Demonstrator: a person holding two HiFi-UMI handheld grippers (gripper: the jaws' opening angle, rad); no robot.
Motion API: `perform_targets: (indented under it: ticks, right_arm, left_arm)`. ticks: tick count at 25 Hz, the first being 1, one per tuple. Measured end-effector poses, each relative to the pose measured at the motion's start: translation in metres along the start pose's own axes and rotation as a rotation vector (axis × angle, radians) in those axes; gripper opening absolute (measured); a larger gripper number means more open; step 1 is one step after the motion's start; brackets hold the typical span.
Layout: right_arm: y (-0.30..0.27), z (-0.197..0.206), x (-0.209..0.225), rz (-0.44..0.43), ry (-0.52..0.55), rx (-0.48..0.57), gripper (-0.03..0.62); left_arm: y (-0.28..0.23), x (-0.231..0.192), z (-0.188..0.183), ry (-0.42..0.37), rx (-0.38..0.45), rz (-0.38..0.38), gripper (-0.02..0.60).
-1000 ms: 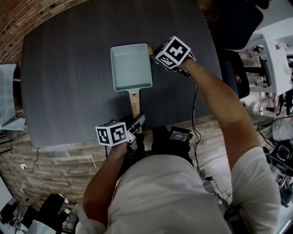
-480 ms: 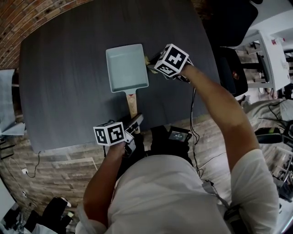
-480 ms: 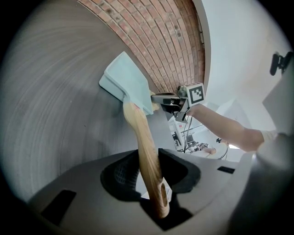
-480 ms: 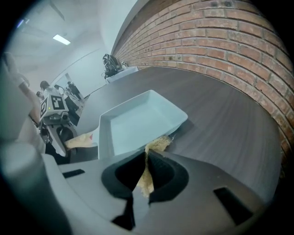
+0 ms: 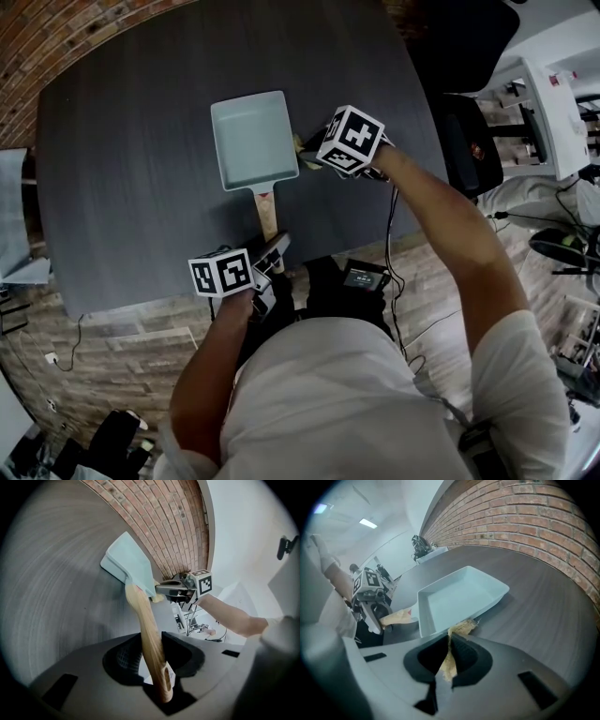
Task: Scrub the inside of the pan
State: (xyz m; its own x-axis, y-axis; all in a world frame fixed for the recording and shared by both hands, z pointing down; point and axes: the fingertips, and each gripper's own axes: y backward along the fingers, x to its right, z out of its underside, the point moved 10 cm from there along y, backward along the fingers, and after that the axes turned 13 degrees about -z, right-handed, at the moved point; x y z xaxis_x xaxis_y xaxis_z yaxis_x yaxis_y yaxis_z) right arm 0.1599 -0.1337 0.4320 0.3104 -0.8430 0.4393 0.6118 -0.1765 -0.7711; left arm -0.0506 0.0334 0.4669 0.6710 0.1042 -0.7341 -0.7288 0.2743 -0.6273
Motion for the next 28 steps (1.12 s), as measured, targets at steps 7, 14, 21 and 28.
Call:
perform_targets:
  ticks: [7, 14, 21, 28]
  right_arm:
    - [-0.005, 0.01, -0.016, -0.029, 0.004, -0.005, 0.032]
    - [-0.009, 0.019, -0.031, -0.039, 0.014, -0.019, 0.032]
    - [-0.009, 0.028, -0.043, -0.046, 0.023, -0.025, 0.032]
    - [0.004, 0.036, -0.056, -0.09, 0.033, -0.035, 0.032]
  left_arm:
    - [-0.001, 0.0, 0.0, 0.0, -0.005, 0.006, 0.126]
    - [-0.002, 0.0, 0.0, 0.002, -0.009, 0.009, 0.126]
    - [-0.004, 0.001, 0.0, 0.005, -0.007, 0.01, 0.126]
    - [-0.003, 0.0, 0.003, 0.007, -0.004, 0.011, 0.124]
